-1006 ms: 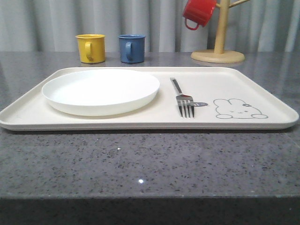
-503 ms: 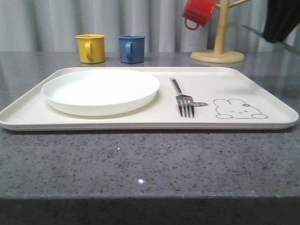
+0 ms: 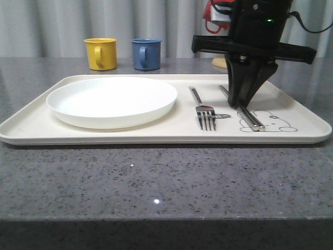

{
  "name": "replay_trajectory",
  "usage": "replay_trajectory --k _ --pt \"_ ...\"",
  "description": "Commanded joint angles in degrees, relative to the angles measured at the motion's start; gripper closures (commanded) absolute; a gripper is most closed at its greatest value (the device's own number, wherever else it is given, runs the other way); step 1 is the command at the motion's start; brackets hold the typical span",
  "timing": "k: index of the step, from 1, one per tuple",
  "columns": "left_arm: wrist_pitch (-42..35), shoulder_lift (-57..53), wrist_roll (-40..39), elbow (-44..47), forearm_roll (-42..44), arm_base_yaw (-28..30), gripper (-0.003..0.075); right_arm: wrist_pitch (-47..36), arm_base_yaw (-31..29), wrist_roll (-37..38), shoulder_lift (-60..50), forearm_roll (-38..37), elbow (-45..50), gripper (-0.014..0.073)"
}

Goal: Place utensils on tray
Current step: 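Place the chopsticks on the tray beside the fork and release, then move the right gripper to the steel spoon and grasp it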

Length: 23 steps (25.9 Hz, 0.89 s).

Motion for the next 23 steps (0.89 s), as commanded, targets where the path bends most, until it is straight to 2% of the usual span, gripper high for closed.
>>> replay_trajectory --k 1,3,6,8,11,14,17,23 --pt "-4.7 0.6 -0.5 -1.5 -0.4 0.2 0.0738 -1.0 -0.1 0.5 -2.4 -0.2 -1.8 0.0508" --pt "-4.7 0.6 -0.5 -1.5 -0.4 0.2 0.0738 -1.3 -0.1 0.8 -2.4 -0.2 -1.8 0.0431" --pt "-4.7 0.6 -0.5 -1.5 -0.4 0.2 0.0738 -0.9 -0.1 0.8 -2.6 -0.4 -1.9 0.0263" --pt "-4.7 0.6 -0.5 -1.5 -0.4 0.2 0.0738 -0.7 -0.1 0.8 -3.6 -3.0 -2.0 0.0188" --pt "-4.7 0.6 -0.5 -1.5 -0.4 0.2 0.0738 0.3 -0.4 0.8 -6.3 -9.4 -2.1 0.0177" --pt "-4.7 0.6 -0.5 -1.5 -0.4 0.2 0.0738 2.1 -3.1 0.5 -9.6 -13.9 -2.1 0.0177" --pt "-4.7 0.6 -0.5 -1.5 -0.4 0.2 0.0738 4.1 -9.0 -2.7 -11.9 -14.5 -2.0 0.0179" --pt "-4.7 0.6 -0.5 -1.5 -0.4 0.2 0.0738 8.8 -22.2 -14.6 -12.8 -13.0 -1.8 0.0181"
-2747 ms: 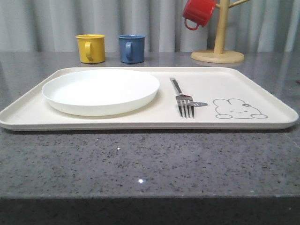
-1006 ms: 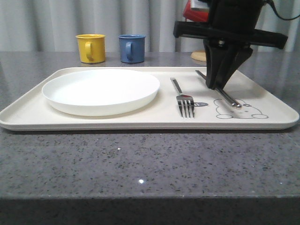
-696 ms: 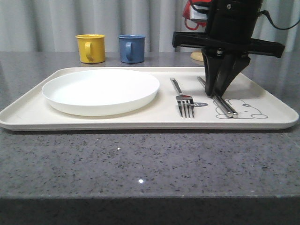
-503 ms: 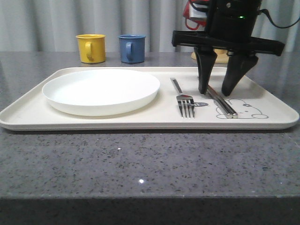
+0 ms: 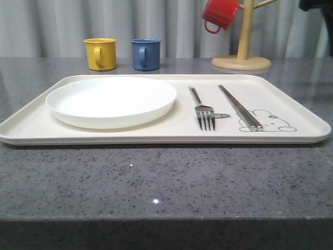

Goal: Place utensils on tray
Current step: 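Move the right gripper to the steel spoon and grasp it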

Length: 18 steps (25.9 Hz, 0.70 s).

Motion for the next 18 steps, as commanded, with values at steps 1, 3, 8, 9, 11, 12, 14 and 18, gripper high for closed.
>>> replay_trajectory --k 1,3,8,9,11,12,14,18 --pt "-4.7 0.6 -0.5 -1.5 -0.4 0.2 0.0738 2.0 -5.8 -7.5 -3.0 0.9 -1.6 0.0182" --pt "-4.7 0.6 -0.5 -1.5 -0.4 0.2 0.0738 2.1 -9.4 -11.9 -2.6 4.6 -1.6 0.0193" --pt "-4.7 0.6 -0.5 -1.5 -0.4 0.2 0.0738 2.1 -14.2 -15.8 -1.1 8.0 -1.5 0.027" --pt "-4.7 0.6 -0.5 -1.5 -0.4 0.2 0.0738 2.0 -14.7 -15.8 -0.5 8.0 -1.5 0.0279" --pt "-4.7 0.6 -0.5 -1.5 -0.4 0.2 0.0738 2.0 -15.4 -16.1 0.9 7.9 -1.5 0.0284" --pt "-4.7 0.6 -0.5 -1.5 -0.4 0.2 0.0738 1.9 -15.5 -16.2 1.8 7.9 -1.5 0.0284" --pt "-4.7 0.6 -0.5 -1.5 -0.4 0.2 0.0738 1.5 -15.7 -16.3 3.3 7.9 -1.5 0.0284" --pt "-4.7 0.6 -0.5 -1.5 -0.4 0.2 0.0738 0.8 -15.7 -16.6 5.5 7.9 -1.5 0.0284"
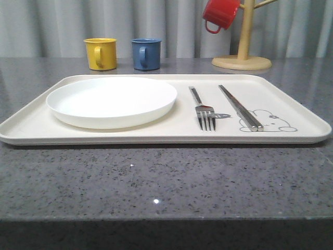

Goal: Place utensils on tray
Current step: 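Move the right gripper to the steel spoon and grasp it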

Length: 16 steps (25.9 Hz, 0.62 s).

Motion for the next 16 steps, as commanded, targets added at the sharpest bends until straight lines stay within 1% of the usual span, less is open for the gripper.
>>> replay_trajectory --k 1,5,6,7,11,12,14,16 --pt "-4.7 0.6 -0.5 -1.5 -0.4 0.2 0.0738 0.3 -0.5 -0.9 -1.2 0.0 -1.5 0.0284" --pt "-4.7 0.6 -0.5 -1.5 -0.4 0.2 0.0738 0.3 -0.5 -0.9 0.4 0.0 -1.5 0.0289" --pt "-4.7 0.6 -0.5 -1.5 -0.4 0.2 0.0738 0.3 -0.5 -0.9 0.4 0.0 -1.5 0.0312" --pt "-4.7 0.6 -0.5 -1.5 -0.4 0.2 0.0738 0.3 -0.5 -0.9 0.4 0.0 -1.5 0.0355" --pt "-4.7 0.6 -0.5 -1.5 -0.4 0.2 0.0738 0.4 -0.5 -0.9 0.4 0.0 -1.5 0.0556" --pt "-4.7 0.6 -0.5 -1.5 -0.4 0.2 0.0738 0.4 -0.5 -0.9 0.4 0.0 -1.5 0.0593" --pt "-4.7 0.6 -0.5 -1.5 -0.4 0.2 0.0738 0.7 -0.5 -0.9 0.4 0.0 -1.5 0.0622" --pt "-4.7 0.6 -0.5 -1.5 -0.4 0.2 0.0738 1.2 -0.5 -0.9 0.1 0.0 -1.5 0.0622"
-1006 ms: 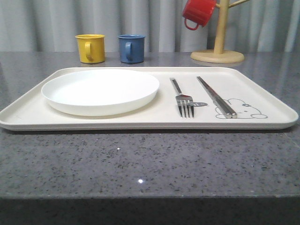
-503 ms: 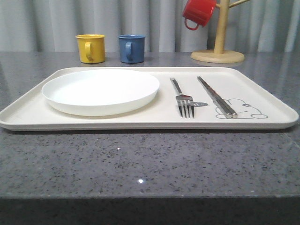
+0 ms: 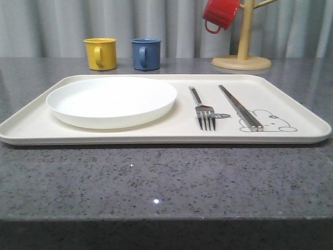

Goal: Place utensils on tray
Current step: 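Move the right gripper to the steel spoon and grasp it, then lower the spoon onto the tray beside the chopsticks and release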

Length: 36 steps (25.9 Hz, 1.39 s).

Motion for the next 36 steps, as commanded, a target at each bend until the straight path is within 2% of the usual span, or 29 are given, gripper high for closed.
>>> replay_trajectory --k 1,7,11,17,24,36 --pt "-4.7 0.6 -0.5 -1.5 -0.4 0.2 0.0738 2.0 -0.5 -0.6 -3.4 -0.2 -1.6 0.0622" --pt "-4.7 0.6 -0.5 -1.5 -0.4 0.2 0.0738 4.2 0.6 2.5 -10.1 0.5 -1.7 0.0622" --pt "-4.7 0.6 -0.5 -1.5 -0.4 0.2 0.0738 6.2 3.5 5.4 -14.3 1.2 -1.7 0.0622" --pt "-4.7 0.6 -0.5 -1.5 -0.4 0.2 0.0738 5.7 13.5 8.1 -14.4 4.2 -1.7 0.062" --pt "-4.7 0.6 -0.5 -1.5 -0.4 0.2 0.0738 0.4 23.5 11.7 -10.9 7.6 -1.7 0.062" --pt "-4.7 0.6 -0.5 -1.5 -0.4 0.2 0.0738 -7.8 24.2 16.9 -5.7 9.2 -1.9 0.0619"
